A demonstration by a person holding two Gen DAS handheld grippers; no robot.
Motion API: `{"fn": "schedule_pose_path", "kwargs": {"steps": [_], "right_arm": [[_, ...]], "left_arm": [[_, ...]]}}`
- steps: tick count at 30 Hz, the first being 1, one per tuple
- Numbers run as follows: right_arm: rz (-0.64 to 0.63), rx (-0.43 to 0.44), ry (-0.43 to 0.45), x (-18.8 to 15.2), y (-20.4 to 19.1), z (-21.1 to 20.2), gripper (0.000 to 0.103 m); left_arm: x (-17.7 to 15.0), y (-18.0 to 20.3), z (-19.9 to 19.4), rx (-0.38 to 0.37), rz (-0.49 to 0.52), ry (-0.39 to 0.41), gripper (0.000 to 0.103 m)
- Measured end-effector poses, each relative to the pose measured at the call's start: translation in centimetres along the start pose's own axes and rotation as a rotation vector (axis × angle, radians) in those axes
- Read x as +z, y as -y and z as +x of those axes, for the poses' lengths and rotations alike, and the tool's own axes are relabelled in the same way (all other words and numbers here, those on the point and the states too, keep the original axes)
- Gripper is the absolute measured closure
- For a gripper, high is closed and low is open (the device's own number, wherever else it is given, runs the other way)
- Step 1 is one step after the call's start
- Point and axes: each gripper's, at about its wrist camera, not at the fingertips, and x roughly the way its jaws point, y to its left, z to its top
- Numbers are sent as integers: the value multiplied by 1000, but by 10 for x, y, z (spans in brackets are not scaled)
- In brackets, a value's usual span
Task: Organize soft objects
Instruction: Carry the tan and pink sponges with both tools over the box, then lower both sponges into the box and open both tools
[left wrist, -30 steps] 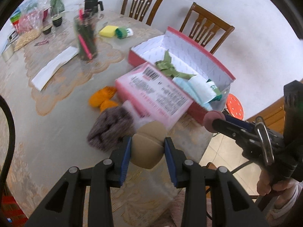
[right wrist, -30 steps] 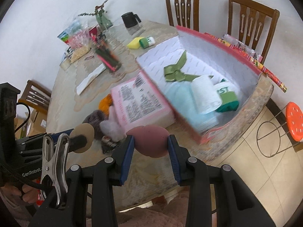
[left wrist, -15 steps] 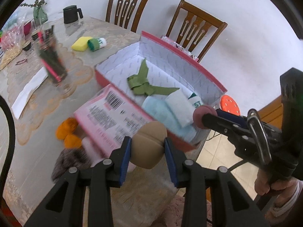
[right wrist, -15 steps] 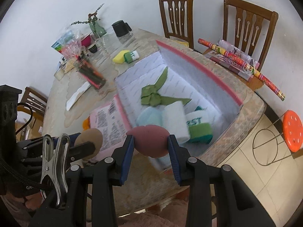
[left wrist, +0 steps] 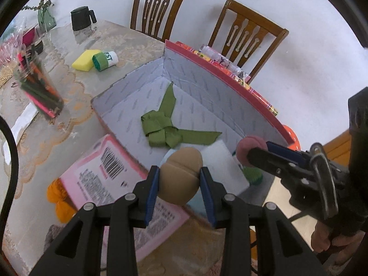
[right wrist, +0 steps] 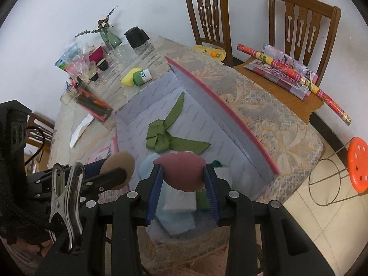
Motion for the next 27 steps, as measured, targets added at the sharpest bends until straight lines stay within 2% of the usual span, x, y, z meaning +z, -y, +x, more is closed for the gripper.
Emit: {"fn": "schedule_pose_path", "kwargs": {"steps": [10, 16, 27], "right_arm": [[-19, -53, -18, 9, 9, 22, 66], [-32, -56, -25, 10, 8, 28, 65], [-1, -51, -23, 7, 9, 29, 62]], "left_arm": [[10, 5, 32, 35, -4, -39, 66], [11, 7, 40, 34, 0, -50, 66], [10, 8, 40, 49, 12, -55, 57]]}}
